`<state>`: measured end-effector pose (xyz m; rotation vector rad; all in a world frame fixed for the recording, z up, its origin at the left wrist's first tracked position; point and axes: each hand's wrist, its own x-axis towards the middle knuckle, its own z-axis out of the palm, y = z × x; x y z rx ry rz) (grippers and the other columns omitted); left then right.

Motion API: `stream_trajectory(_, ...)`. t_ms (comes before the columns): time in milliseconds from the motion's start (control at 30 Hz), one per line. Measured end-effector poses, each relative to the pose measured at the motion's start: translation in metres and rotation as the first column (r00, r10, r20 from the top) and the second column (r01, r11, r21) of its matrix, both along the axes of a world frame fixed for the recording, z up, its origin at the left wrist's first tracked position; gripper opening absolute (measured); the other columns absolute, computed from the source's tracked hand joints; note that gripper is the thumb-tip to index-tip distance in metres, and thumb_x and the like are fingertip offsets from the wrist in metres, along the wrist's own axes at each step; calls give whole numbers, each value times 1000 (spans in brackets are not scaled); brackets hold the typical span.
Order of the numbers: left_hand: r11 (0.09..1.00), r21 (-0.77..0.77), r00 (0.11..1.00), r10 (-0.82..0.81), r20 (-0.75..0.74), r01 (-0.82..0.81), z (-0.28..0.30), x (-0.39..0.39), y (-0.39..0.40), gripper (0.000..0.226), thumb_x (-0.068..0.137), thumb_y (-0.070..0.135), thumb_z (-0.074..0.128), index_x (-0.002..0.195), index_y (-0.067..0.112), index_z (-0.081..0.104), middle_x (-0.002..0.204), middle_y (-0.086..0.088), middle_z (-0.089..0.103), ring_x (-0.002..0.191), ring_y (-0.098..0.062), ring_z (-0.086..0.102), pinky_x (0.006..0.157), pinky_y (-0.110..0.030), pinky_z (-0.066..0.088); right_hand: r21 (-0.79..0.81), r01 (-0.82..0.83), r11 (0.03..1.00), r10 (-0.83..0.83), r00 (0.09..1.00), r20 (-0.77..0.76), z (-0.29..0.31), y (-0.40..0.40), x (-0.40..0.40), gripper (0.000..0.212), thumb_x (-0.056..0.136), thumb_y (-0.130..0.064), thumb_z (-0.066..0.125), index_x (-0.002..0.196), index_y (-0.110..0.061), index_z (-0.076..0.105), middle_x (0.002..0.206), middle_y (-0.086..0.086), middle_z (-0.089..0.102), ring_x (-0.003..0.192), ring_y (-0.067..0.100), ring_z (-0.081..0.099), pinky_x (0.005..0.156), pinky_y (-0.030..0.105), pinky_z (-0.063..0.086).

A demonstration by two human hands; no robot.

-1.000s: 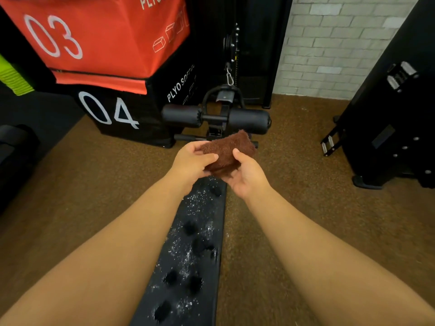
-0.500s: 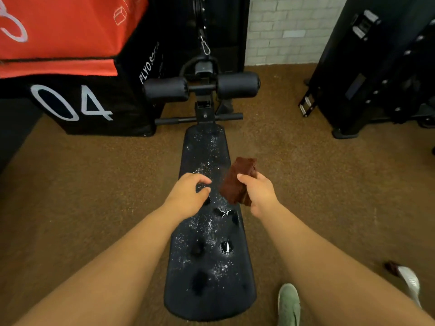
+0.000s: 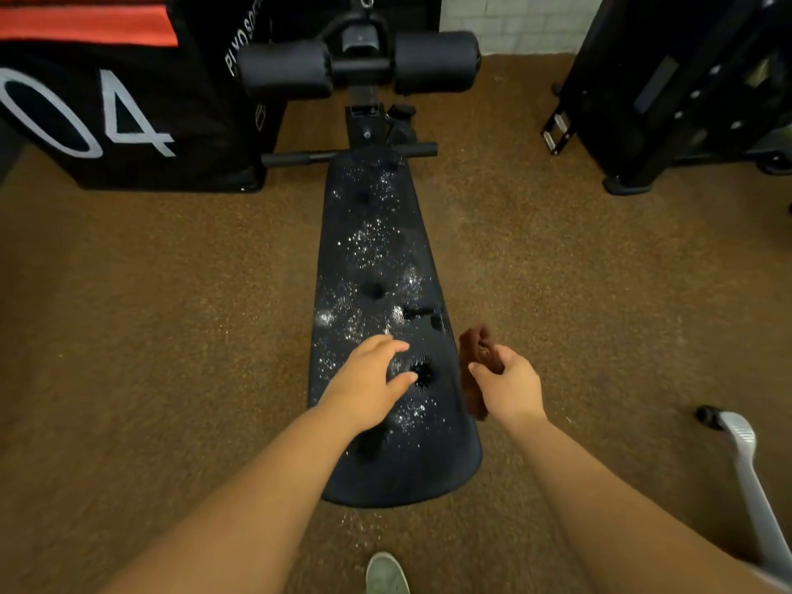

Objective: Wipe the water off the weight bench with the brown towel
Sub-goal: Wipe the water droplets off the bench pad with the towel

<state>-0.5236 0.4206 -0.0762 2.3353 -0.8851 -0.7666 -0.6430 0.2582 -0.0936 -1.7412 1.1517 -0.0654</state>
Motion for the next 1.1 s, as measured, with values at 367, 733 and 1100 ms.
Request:
stream_trajectory(367,993,111,947,-7,321,-31,-87,-95,38,122,65,76,55,146,19,-16,152,5,-27,135,-10,-32,113,-33,-17,-405,-493,770,440,870,-222,-79,27,-49,40,87,-27,63,126,-23,58,104,5,51,102,29,51,89,39,45)
stream_trajectory(733,987,155,931,-15,365,-45,-129,-107,68,119,64,87,32,145,18,-20,151,4,-30,136,-11,-33,111,-33,-19,-601,-562,568,605,781,-157,-113,53,-64,37,76,-7,66,112,-16,69,103,4,58,91,28,54,80,35,50)
stream_trajectory(1100,986,139,952,51,301,-97,-137,-98,65,137,47,91,43,145,18,-19,151,5,-30,134,-8,-34,110,-33,-22,-583,-397,709,441,895,-74,-113,67,-44,26,77,-9,64,100,-18,73,95,6,61,88,30,57,79,36,49)
